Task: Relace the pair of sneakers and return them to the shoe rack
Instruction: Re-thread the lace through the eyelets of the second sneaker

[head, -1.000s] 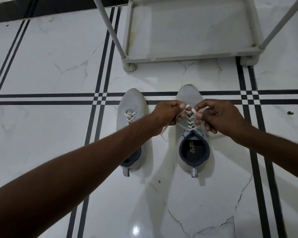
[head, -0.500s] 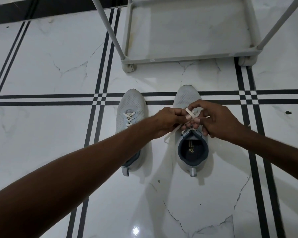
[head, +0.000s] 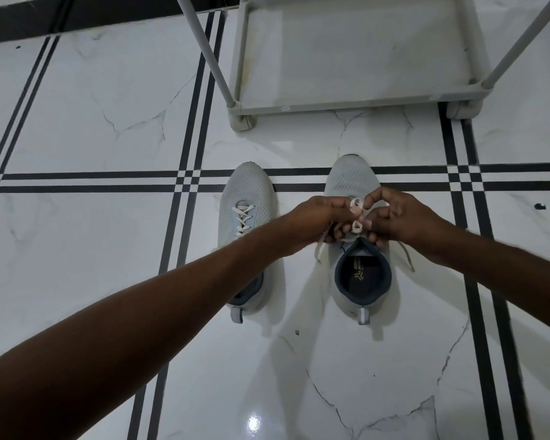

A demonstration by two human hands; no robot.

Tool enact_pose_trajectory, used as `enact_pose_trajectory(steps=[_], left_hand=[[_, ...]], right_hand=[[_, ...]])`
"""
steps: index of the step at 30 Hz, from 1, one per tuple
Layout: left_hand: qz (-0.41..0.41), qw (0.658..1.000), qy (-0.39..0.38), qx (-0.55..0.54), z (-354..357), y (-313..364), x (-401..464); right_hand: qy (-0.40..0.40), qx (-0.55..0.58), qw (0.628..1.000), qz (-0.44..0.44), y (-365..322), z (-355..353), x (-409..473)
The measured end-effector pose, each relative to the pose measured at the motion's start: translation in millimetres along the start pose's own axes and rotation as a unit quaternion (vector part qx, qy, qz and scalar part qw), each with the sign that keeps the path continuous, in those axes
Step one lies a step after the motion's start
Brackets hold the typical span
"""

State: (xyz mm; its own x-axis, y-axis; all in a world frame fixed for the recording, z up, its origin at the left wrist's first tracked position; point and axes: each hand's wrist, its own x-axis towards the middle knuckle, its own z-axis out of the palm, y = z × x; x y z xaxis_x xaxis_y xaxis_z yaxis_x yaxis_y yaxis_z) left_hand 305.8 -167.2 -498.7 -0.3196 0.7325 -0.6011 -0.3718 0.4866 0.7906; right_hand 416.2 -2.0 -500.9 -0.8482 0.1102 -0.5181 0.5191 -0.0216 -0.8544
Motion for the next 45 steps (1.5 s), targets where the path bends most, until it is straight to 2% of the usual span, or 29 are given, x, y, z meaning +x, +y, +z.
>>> enact_pose_trajectory(steps=[4, 7, 9, 11, 13, 17, 19, 21, 23, 25, 28, 31, 34, 36, 38, 40, 43, 45], left_hand=[[0.111, 0.964, 0.083, 0.228, -4, 8, -3], [0.181, 0.900, 0.161, 0.364, 3, 3, -7], [0.209, 0.865, 0.195, 0.411, 12, 0, -8], [0.221, 0.850, 0.224, 0.421, 21, -1, -7], [0.228, 0.850, 0.247, 0.406, 27, -3, -6], [0.218, 0.873, 0.261, 0.350, 31, -5, -6], [0.205, 0.889, 0.246, 0.327, 31, -2, -5], [0.184, 0.909, 0.205, 0.313, 25, -1, -9], [0.159, 0.915, 0.151, 0.340, 14, -8, -18], [0.129, 0.925, 0.107, 0.341, 5, -23, -30], [0.105, 0.927, 0.085, 0.351, 2, -40, -41], [0.098, 0.931, 0.082, 0.341, -1, -42, -42], [0.095, 0.925, 0.120, 0.348, -4, -40, -40], [0.116, 0.902, 0.170, 0.379, -3, -39, -39], [0.126, 0.874, 0.221, 0.415, -1, -37, -38], [0.120, 0.857, 0.240, 0.441, 3, -39, -38], [0.087, 0.872, 0.247, 0.413, 13, -43, -41], [0.065, 0.881, 0.291, 0.367, 18, -45, -43]], right_hand=[[-0.004, 0.006, 1.000, 0.021, -3, -4, 5], [-0.028, 0.026, 0.998, 0.053, -3, -6, 9], [-0.050, 0.031, 0.996, 0.074, -2, -9, 13], [-0.080, 0.019, 0.993, 0.090, -2, -12, 15], [-0.095, -0.004, 0.992, 0.086, -3, -15, 17], [-0.046, -0.049, 0.996, 0.065, -1, -21, 16], [-0.026, -0.059, 0.996, 0.056, 0, -18, 15], [0.029, -0.118, 0.993, 0.016, 1, -22, 14], [0.122, -0.240, 0.962, -0.042, 4, -38, 15], [0.170, -0.315, 0.931, -0.065, 9, -52, 14], [0.165, -0.422, 0.887, -0.093, 23, -48, 9], [0.157, -0.458, 0.864, -0.136, 35, -39, 11], [0.139, -0.510, 0.840, -0.122, 40, -40, 9], [0.146, -0.526, 0.827, -0.131, 38, -36, 3], [0.148, -0.513, 0.827, -0.176, 33, -30, 0], [0.129, -0.491, 0.837, -0.205, 26, -22, 0], [0.089, -0.475, 0.853, -0.195, 19, -12, 3], [0.082, -0.463, 0.862, -0.189, 16, -12, 4]])
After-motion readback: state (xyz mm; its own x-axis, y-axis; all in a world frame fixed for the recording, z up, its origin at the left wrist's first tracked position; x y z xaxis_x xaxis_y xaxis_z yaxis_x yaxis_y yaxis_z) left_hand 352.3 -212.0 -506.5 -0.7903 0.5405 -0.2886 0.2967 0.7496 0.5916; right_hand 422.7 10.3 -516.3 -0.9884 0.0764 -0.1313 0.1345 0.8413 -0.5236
